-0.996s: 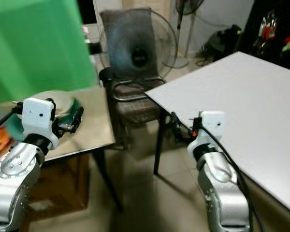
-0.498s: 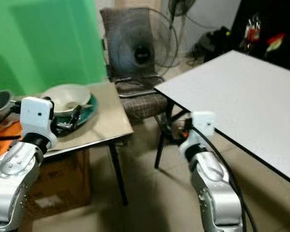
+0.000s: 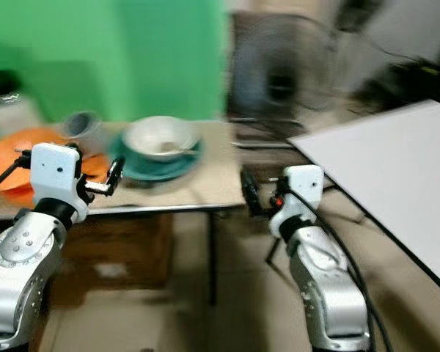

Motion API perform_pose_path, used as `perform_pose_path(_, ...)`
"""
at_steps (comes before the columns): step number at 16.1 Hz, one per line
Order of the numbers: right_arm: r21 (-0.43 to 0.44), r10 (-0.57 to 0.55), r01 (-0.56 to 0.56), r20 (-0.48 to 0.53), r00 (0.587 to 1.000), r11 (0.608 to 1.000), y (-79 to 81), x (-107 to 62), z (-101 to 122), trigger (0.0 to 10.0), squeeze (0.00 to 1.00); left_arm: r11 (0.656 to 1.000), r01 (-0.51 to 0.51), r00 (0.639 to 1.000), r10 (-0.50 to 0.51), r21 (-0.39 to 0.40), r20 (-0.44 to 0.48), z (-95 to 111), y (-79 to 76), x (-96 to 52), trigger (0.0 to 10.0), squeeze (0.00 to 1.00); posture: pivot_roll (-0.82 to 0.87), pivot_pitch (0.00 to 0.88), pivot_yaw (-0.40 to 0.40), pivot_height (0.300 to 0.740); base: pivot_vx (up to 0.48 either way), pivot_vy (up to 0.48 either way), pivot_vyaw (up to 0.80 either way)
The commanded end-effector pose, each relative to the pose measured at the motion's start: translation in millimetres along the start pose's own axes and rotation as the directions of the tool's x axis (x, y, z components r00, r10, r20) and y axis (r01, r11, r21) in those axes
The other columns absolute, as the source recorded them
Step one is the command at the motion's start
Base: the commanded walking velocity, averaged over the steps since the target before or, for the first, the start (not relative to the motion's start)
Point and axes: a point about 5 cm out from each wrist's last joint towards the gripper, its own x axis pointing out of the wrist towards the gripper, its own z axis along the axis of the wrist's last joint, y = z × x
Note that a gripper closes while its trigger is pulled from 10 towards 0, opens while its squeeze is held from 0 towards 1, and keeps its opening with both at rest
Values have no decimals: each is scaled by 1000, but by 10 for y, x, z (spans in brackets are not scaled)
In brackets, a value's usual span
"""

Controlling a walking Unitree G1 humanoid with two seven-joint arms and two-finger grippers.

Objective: Setting the table

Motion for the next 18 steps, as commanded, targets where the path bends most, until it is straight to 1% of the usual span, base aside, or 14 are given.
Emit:
perform_pose_path(1, -10, 9, -9, 11, 1000, 1000, -15, 20, 38, 10000, 1000, 1000, 9, 1000, -8, 2, -2, -6, -18, 2, 10000, 0, -85, 0, 21, 740, 330, 0, 800)
perform_pose_path(4, -11, 13, -13, 11, 1000, 1000, -15, 25, 38, 10000, 1000, 1000, 14, 1000, -14, 7, -4, -14, -23, -3, 10000, 0, -83, 0, 20, 740, 330, 0, 800)
perform_pose_path(6, -17, 17, -17, 12, 1000, 1000, -20, 35, 45, 10000, 1000, 1000, 20, 1000, -20, 12, -4, -14, -33, -5, 10000, 0, -82, 0, 18, 740, 330, 0, 0)
perform_pose_path(7, 9, -5, 5, 27, 1000, 1000, -48, 48, 65, 10000, 1000, 1000, 26, 1000, -26, 13, -5, -16, -39, -4, 10000, 0, -82, 0, 17, 740, 326, 0, 0)
perform_pose_path(9, 14, -14, 14, 35, 999, 1000, -72, 50, 91, 10000, 1000, 999, 41, 999, -41, 13, -4, -17, -53, -8, 10000, 0, -82, 0, 18, 740, 328, 0, 0)
perform_pose_path(11, 14, -19, 19, 39, 999, 1000, -89, 54, 119, 10000, 1000, 997, 71, 998, -71, 14, 1, -11, -71, -7, 10000, 0, -84, 0, 17, 740, 330, 0, 0)
perform_pose_path(13, 29, -36, 34, 66, 997, 999, -120, 55, 179, 10000, 1000, 993, 114, 993, -114, 18, 11, 3, -95, -7, 10000, 0, -84, 0, 17, 740, 330, 0, -800)
perform_pose_path(14, 24, -37, 34, 104, 994, 999, -150, 43, 256, 10000, 1000, 985, 170, 985, -171, 23, 20, 25, -136, -26, 10000, 0, -86, 0, 17, 740, 266, 0, 0)
perform_pose_path(16, 25, -27, 24, 117, 993, 999, -168, 32, 299, 10000, 1000, 972, 234, 971, -235, 28, 41, 53, -196, -70, 10000, 0, -88, 0, 18, 740, 0, 0, 0)
perform_pose_path(18, -17, 16, -14, 121, 993, 1000, -178, 20, 343, 10000, 1000, 968, 252, 967, -252, 24, 38, 46, -210, -86, 10000, 0, -89, 0, 18, 740, 0, 0, 0)
